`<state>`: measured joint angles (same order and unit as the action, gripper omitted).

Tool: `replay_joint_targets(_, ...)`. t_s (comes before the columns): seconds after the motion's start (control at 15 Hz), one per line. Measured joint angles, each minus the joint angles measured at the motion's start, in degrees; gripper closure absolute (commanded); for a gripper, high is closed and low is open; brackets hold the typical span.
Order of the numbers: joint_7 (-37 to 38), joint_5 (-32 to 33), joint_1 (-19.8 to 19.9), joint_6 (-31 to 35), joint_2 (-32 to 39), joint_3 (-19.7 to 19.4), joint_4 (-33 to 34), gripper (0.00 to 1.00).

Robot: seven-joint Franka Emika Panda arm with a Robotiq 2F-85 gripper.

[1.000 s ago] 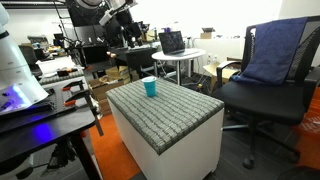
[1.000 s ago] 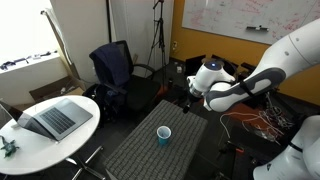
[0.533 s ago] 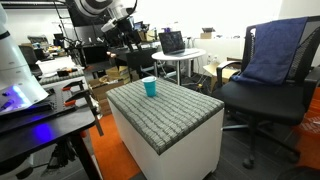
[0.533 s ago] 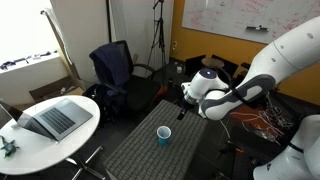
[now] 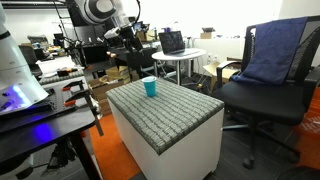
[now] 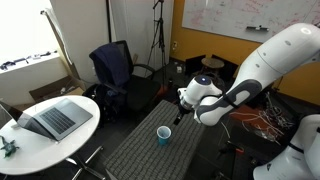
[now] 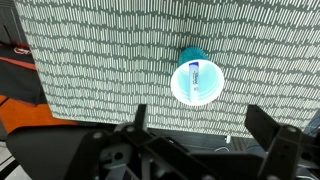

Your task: Remove the marker from the cup and put it on the table

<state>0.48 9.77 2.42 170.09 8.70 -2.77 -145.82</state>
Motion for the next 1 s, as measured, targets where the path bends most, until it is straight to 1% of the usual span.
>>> replay_joint_targets(0.53,0.1,-0.9,-0.5,8.9,8.7,-0.4,1.7,0.00)
replay_joint_targets(1.0,0.1,-3.6,-0.9,9.8,13.3,0.2,4.3,0.00)
